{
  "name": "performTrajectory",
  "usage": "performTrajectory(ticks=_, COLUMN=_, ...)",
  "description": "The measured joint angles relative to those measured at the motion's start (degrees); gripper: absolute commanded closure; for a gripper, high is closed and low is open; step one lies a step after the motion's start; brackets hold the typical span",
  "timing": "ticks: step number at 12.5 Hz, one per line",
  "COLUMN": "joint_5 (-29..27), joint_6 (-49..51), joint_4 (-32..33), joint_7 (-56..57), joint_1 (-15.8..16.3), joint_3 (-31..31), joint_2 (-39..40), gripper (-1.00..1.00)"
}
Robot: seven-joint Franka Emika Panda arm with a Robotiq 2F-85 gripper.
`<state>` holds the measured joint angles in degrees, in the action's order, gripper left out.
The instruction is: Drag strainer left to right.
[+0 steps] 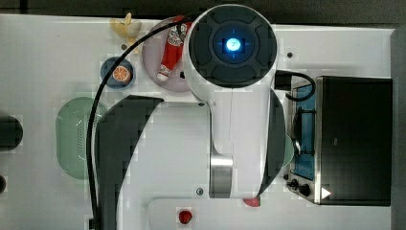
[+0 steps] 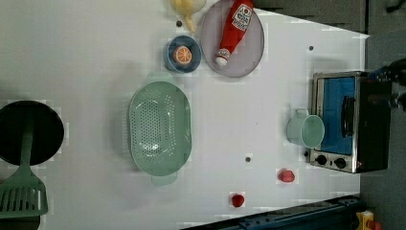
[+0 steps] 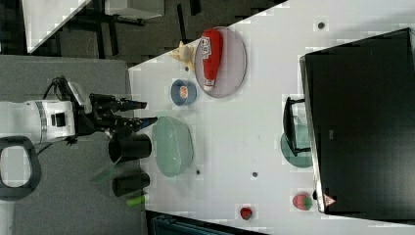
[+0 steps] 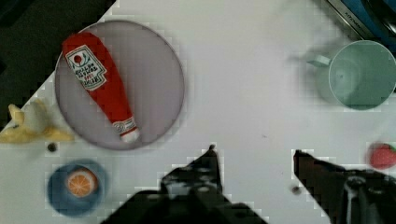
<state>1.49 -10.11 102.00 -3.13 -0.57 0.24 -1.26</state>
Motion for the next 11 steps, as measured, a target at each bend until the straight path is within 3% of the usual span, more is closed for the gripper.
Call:
performTrajectory(ticks=3, joint_5=0.53, joint_6=11.23, joint_4=9.18, joint_7=-0.44, joint_1=-0.1, joint_3=-1.17, joint_2=-13.61, gripper=-1.0)
performTrajectory(ticks=5, joint_5=1.88, joint_6=10.71, joint_4=8.45, joint_7=-0.44, joint_1=-0.29, joint_3=-1.21, joint_2=-20.83, gripper=-1.0)
performTrajectory(ticks=7, joint_5=2.66, joint_6=8.7, joint_4=4.92, joint_7=-2.32, joint_1=-0.74, joint_3=1.22, joint_2=-22.97, gripper=-1.0)
performTrajectory(ticks=11, joint_5=0.4, joint_6=6.18, joint_4=3.47, joint_7=-12.29, joint_1=0.71, joint_3=13.71, joint_2=-15.46, gripper=-1.0)
